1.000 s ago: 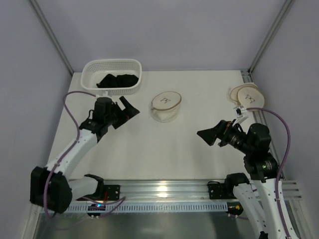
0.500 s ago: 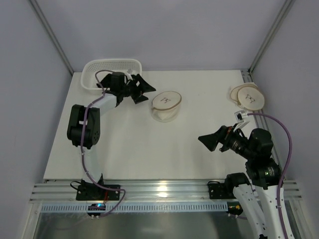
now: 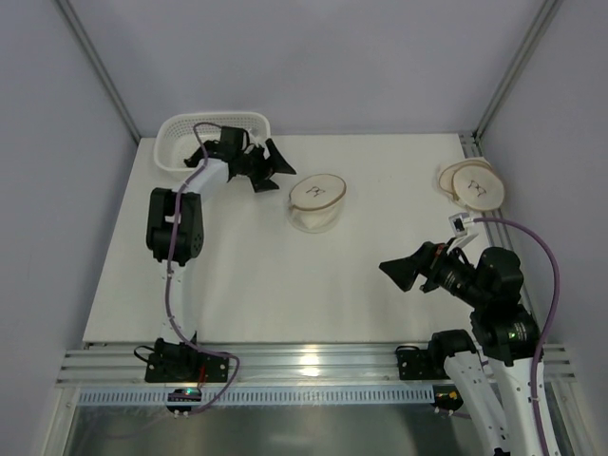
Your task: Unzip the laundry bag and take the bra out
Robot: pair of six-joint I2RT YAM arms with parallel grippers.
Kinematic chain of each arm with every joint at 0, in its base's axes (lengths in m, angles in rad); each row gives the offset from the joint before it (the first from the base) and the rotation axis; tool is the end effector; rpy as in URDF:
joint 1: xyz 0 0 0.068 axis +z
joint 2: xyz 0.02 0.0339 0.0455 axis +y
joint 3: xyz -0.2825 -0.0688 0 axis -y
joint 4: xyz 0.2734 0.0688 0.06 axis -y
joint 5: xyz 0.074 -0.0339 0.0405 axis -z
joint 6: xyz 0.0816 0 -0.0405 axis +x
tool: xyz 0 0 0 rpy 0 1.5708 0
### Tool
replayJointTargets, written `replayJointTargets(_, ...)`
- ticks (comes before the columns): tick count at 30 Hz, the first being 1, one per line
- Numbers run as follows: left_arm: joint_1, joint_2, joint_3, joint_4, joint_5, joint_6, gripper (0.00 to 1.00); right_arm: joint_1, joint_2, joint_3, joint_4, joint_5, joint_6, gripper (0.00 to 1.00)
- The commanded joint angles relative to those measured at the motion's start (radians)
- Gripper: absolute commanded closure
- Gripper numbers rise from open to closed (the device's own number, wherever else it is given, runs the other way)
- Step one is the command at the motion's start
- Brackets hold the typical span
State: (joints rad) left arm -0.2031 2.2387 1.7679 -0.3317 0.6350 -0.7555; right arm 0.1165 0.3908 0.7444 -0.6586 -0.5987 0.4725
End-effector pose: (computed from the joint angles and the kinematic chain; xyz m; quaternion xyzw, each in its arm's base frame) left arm 0.5416 -0.1610 0.1643 -0.1276 0.8793 -0.4210 0.1824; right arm 0.1232 0.0607 0.3296 -0.0353 0.7892 0.3916 0.4718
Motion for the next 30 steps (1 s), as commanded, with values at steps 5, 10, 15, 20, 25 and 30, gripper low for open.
replayJointTargets(5, -0.067, 0.128, 0.120, -0.093, 0.144, 0.019, 0.15, 0.002, -0.017, 0.032, -0.004, 0.013, 0.015, 0.01)
replayJointTargets(10, -0.093, 0.174, 0.180, -0.234, 0.117, 0.067, 0.16, 0.000, -0.018, 0.041, -0.018, 0.022, 0.014, 0.01)
replayJointTargets(15, -0.094, 0.174, 0.186, -0.355, 0.054, 0.140, 0.21, 0.002, -0.026, 0.033, -0.016, 0.025, 0.018, 0.01)
replayJointTargets(20, -0.096, 0.134, 0.099, -0.235, 0.135, 0.096, 0.34, 0.002, -0.035, 0.021, -0.009, 0.025, 0.031, 0.01)
replayJointTargets(25, -0.104, 0.061, 0.042, -0.224, 0.111, 0.081, 0.30, 0.002, -0.041, 0.018, -0.010, 0.025, 0.034, 0.00)
replayJointTargets(30, -0.104, -0.019, -0.019, -0.205, 0.062, 0.061, 0.26, 0.002, -0.043, 0.018, -0.010, 0.022, 0.035, 0.00)
